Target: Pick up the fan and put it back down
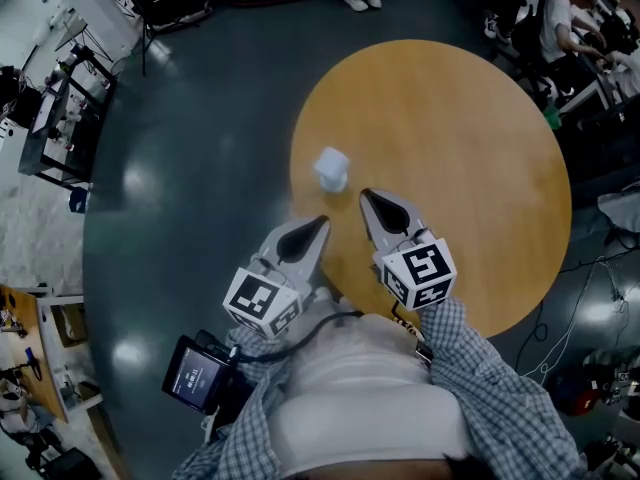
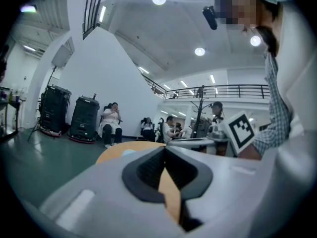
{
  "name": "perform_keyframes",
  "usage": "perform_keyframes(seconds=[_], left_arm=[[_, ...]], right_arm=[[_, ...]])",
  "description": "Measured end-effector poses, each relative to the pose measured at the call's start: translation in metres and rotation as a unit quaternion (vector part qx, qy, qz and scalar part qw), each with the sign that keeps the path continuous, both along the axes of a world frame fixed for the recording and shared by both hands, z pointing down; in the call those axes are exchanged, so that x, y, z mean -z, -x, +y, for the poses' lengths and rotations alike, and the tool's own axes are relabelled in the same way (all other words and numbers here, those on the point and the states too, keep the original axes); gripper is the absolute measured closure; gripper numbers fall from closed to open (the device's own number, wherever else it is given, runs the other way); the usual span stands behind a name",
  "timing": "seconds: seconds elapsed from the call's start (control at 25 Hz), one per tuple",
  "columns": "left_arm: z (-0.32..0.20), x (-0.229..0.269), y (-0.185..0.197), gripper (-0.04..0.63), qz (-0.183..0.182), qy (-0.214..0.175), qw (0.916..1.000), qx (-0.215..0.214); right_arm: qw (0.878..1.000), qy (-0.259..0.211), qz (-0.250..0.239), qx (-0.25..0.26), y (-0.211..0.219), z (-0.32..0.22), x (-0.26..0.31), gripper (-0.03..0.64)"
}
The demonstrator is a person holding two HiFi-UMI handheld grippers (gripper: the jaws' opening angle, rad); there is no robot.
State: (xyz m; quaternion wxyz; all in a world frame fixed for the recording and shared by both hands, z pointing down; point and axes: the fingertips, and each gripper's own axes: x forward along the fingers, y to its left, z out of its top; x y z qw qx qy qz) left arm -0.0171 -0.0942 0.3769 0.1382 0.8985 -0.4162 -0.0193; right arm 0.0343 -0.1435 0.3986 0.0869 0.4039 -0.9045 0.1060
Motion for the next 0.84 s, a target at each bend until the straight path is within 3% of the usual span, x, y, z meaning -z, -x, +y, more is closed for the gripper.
perform_keyframes(seconds=[0.64,0.84], left_arm=[[0.007,0.010,0.002,0.597,-0.004,0.008,0.9999,0.008],[0.009,0.002,0.003,0.597,0.001,-0.006,1.0000,0.000]], right_arm=[[1.000,-0.003,0.007,0.014,0.006,0.007,0.004,0.614],[1.000,0.006,-0.002,0.012,0.007,0.006,0.003,0.614]])
